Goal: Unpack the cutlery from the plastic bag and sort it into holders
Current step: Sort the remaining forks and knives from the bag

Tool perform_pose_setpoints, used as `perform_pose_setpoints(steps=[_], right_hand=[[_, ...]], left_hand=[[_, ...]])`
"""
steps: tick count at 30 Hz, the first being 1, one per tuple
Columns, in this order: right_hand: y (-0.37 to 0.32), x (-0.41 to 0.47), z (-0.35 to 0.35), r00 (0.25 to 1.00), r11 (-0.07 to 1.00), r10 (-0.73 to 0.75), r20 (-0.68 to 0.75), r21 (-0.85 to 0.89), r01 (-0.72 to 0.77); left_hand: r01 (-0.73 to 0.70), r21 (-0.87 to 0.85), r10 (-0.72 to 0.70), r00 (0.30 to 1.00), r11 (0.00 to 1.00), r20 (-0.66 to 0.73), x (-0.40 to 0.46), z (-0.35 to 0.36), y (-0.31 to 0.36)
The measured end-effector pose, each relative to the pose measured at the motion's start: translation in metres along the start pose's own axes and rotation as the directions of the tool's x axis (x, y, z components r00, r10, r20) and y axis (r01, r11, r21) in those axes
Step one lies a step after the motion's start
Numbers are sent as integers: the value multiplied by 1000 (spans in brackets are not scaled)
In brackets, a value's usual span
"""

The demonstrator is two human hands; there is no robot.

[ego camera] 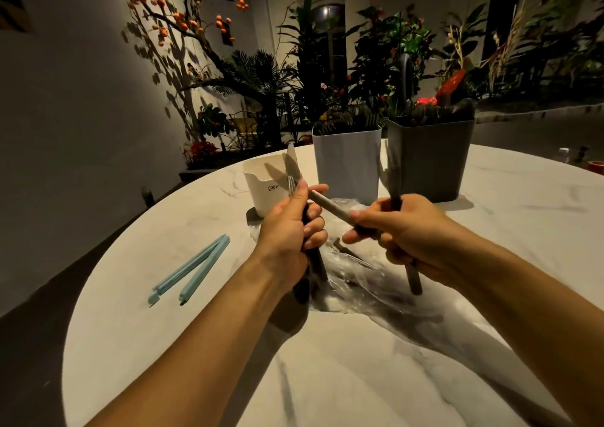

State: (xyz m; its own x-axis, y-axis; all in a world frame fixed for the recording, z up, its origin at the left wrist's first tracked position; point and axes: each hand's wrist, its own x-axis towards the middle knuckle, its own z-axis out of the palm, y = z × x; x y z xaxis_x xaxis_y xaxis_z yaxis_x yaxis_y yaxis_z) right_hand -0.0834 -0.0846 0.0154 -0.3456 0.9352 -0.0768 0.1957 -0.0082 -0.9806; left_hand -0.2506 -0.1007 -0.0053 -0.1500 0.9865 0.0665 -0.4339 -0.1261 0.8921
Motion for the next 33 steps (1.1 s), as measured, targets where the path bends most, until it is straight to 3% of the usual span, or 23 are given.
perform_pose_setpoints(steps=[6, 9, 11, 17, 21, 27, 33], right_hand=[[-1, -6, 0, 981, 935, 68, 182, -353, 0], [-1, -2, -5, 988, 961, 32, 152, -275, 12], [-1, 1, -6, 997, 980, -61, 55, -184, 70], [-3, 7, -5, 972, 970, -187, -142, 129, 206], [1, 7, -13, 978, 977, -184, -98, 87, 192], [0, 9, -14, 975, 986, -166, -146, 9, 169], [-5, 11, -18, 965, 972, -210, -160, -136, 190]], left_hand=[[-1, 298, -11, 999, 955, 36, -9, 7, -4], [46, 301, -77, 993, 952, 93, -12, 12, -4], [55, 323, -100, 987, 945, 126, -15, 14, -3], [6, 587, -142, 972, 810, 186, -21, 19, -4], [41, 594, -244, 933, 803, 266, -25, 23, -8], [37, 516, -194, 947, 856, 255, -24, 23, -15], [14, 546, -167, 958, 838, 232, -24, 31, -14]])
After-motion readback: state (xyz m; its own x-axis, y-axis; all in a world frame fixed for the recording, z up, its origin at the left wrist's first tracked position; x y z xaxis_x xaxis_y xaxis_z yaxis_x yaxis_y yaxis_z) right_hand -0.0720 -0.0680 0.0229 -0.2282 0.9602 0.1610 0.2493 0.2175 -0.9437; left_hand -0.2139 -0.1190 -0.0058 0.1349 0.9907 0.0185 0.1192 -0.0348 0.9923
